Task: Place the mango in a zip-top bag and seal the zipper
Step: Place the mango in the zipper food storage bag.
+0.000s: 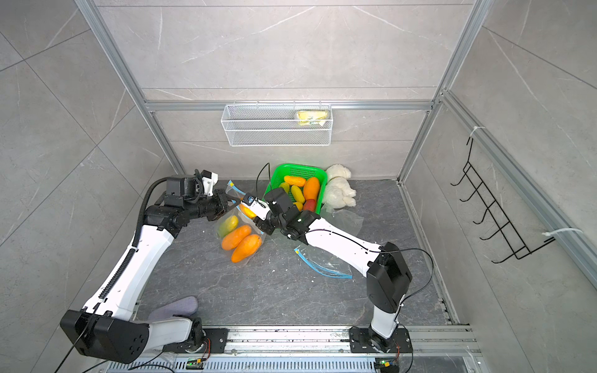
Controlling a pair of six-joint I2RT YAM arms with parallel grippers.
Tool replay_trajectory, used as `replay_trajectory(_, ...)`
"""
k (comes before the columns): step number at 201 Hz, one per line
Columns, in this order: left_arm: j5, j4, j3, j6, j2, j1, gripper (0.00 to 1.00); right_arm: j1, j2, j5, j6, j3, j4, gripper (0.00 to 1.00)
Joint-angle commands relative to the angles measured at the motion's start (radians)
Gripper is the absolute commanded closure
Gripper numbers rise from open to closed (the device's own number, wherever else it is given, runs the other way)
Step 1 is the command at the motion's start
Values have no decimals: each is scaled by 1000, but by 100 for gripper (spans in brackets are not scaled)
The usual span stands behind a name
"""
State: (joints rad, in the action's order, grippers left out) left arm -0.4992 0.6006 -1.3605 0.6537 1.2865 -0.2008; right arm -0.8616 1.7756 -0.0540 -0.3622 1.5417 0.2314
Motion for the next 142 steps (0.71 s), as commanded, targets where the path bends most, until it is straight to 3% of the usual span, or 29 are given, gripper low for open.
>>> replay_trajectory(1, -17, -10, -29, -32, -29, 5, 100, -31, -58, -36, -71, 5, 66, 60)
replay_trajectory(37, -32, -27, -13, -26, -40, 4, 100, -33, 17, 66, -45, 102, 126, 59)
replay_trajectory(71, -37, -32, -3, -26, -63, 5, 100, -32, 134, 98, 24, 270, 241, 46)
replay_trajectory(85, -24, -26, -1, -26, -70, 4, 100, -33, 146, 98, 71, 287, 224, 34)
replay_trajectory(112, -12, -13, -11, -33, -69, 9, 100, -27, 94, 63, 166, 240, 136, 12)
replay_trajectory(142, 33, 23, -19, -57, -62, 15, 100, 4, -97, -51, 342, -13, -169, 4)
